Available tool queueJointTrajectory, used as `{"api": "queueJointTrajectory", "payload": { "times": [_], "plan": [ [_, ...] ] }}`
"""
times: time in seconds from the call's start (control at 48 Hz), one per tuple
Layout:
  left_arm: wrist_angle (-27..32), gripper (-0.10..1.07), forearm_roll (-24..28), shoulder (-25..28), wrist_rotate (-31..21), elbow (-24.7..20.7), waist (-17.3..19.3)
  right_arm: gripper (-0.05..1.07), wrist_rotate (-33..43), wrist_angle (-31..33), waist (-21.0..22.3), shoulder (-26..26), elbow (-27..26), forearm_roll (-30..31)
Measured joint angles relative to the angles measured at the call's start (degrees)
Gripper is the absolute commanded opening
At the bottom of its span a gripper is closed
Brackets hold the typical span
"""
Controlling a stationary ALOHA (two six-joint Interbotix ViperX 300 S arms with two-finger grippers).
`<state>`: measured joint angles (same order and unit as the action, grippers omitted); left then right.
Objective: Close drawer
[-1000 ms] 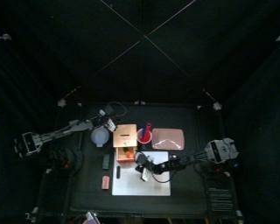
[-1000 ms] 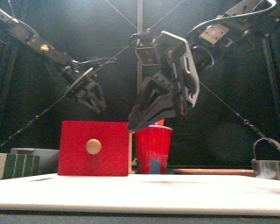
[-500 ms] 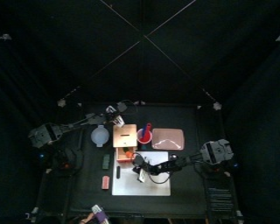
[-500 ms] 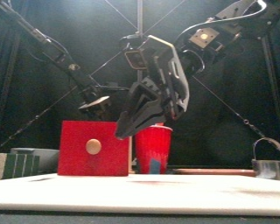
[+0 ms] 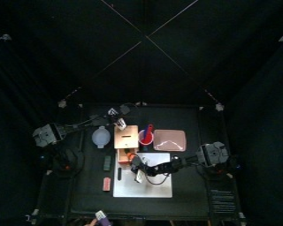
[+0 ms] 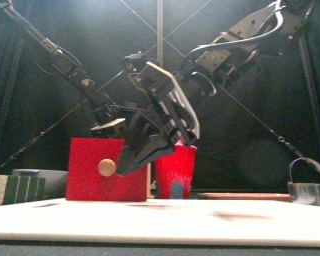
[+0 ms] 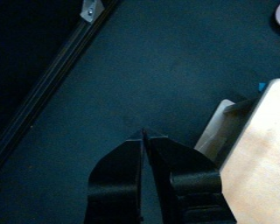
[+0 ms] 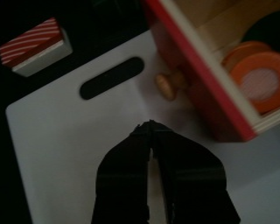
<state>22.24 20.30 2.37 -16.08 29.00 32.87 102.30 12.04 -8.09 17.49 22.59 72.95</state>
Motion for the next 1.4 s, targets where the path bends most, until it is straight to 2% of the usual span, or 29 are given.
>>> {"api": "queueJointTrajectory", "payload": {
  "times": [0.188,0.625,1.104,1.396],
  "plan": [
    [0.0,0.51,0.0,0.4,0.0,0.4,-0.5,0.43,0.0,0.6,2.3,0.4,-1.1,3.0],
    [-0.4,0.51,0.0,0.4,-0.2,1.8,-0.3,0.43,-0.1,0.9,4.7,2.8,-3.7,4.7],
    [-1.4,0.51,0.7,0.4,-0.2,2.7,0.4,0.43,-0.1,1.1,10.2,3.8,-4.7,7.6],
    [-2.2,0.51,1.8,0.4,-0.2,2.9,1.5,0.43,-0.1,1.1,11.0,6.3,-7.7,8.5]
  ]
}}
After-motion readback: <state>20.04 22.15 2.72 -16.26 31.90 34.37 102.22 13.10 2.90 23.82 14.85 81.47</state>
